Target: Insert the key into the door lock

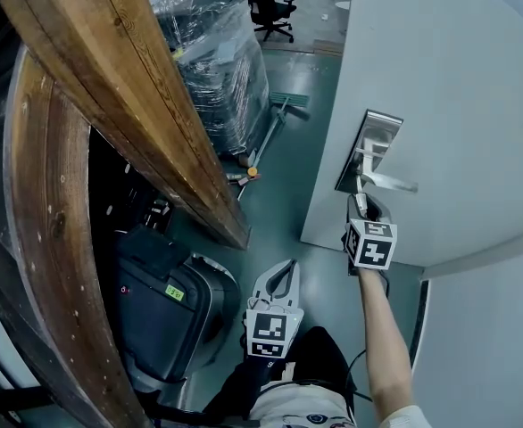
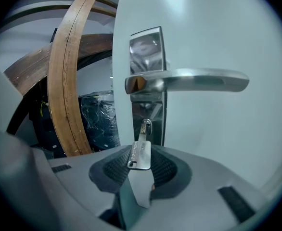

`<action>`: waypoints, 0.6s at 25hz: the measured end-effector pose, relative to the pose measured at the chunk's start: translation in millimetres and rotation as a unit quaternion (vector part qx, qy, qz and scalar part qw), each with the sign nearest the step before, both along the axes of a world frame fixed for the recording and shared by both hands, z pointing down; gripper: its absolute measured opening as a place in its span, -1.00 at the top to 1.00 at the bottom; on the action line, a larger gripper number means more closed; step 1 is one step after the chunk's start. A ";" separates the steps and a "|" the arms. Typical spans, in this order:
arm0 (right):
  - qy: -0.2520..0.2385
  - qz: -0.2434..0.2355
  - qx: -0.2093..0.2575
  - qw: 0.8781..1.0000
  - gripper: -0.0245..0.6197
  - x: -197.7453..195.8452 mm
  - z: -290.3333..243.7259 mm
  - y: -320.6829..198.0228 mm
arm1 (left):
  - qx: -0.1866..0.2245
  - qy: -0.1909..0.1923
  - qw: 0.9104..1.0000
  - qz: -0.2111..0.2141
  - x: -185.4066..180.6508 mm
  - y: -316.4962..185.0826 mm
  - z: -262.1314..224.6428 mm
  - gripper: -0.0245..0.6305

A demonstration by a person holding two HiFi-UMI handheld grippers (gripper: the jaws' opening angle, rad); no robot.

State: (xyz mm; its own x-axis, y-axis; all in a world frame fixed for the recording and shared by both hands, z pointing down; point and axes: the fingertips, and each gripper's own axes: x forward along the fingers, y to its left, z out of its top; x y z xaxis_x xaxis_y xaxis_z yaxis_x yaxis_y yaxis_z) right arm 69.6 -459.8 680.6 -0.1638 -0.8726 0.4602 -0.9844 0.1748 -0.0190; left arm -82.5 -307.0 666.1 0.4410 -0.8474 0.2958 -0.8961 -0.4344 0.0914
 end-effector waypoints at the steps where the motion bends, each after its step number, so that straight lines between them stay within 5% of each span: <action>1: -0.002 -0.001 0.001 1.000 0.58 0.2 -1.6 -0.7 | -0.001 0.000 1.000 -0.001 -0.7 0.4 0.3 0.92; 15: -0.024 0.004 -0.013 1.000 0.58 3.3 6.4 -1.3 | -0.002 -0.001 1.000 -0.003 -0.7 3.1 1.1 0.92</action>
